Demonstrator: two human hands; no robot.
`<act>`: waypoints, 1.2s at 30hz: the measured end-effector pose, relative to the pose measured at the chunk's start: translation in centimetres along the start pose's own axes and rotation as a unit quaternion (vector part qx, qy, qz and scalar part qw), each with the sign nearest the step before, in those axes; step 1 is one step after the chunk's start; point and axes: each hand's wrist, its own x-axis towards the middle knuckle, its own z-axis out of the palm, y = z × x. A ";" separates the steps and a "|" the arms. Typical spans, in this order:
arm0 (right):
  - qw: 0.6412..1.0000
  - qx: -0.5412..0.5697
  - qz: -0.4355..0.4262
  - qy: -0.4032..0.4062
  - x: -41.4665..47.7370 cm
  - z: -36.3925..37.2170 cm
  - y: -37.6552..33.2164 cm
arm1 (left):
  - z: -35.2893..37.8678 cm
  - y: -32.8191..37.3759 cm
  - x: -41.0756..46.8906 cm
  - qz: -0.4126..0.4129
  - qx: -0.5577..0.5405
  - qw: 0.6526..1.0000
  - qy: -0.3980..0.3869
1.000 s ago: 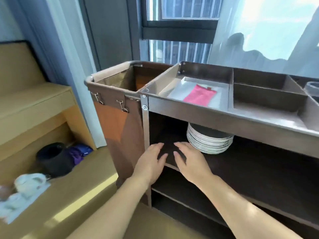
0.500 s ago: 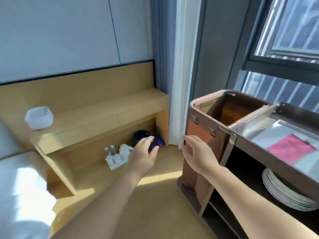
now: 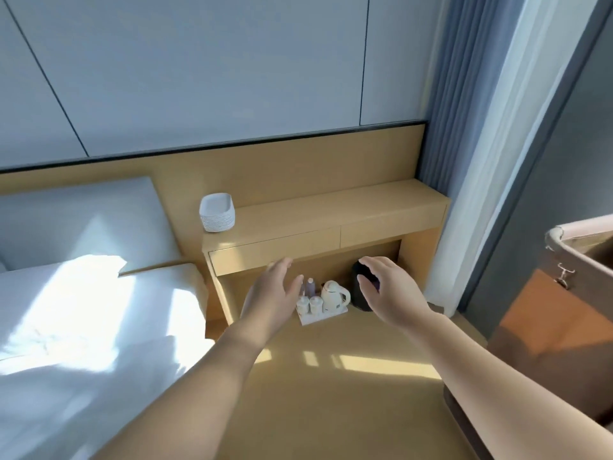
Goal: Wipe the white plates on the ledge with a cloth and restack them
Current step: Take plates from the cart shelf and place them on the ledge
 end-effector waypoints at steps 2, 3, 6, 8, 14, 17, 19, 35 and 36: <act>1.000 0.000 -0.010 -0.009 2.2 1.5 -1.0 | -0.8 -2.3 1.4 -0.016 0.012 1.000 0.016; 1.000 -0.001 -0.015 -0.014 3.4 2.3 -1.4 | -1.0 -3.3 2.1 -0.019 0.010 0.999 0.024; 0.999 0.005 -0.028 -0.032 7.1 4.6 -2.0 | -1.2 -6.4 4.2 -0.037 -0.020 0.998 0.051; 0.998 0.005 -0.042 -0.045 9.9 6.1 -1.7 | -1.0 -8.2 6.1 -0.053 -0.017 0.997 0.057; 0.993 0.017 -0.083 -0.085 19.8 9.6 -0.3 | -0.1 -11.9 13.4 -0.109 -0.004 0.990 0.086; 0.989 0.015 -0.109 -0.101 25.0 10.6 0.2 | 0.0 -13.1 17.0 -0.136 0.004 0.986 0.102; 0.986 0.011 -0.125 -0.108 28.4 11.4 0.3 | 0.1 -13.9 19.3 -0.150 0.000 0.982 0.118; 0.980 0.006 -0.081 -0.183 48.2 25.4 -3.5 | -1.3 -29.2 35.1 -0.214 -0.028 0.968 0.126; 0.979 0.007 -0.072 -0.190 49.1 26.3 -3.9 | -1.6 -30.3 35.9 -0.221 -0.027 0.967 0.122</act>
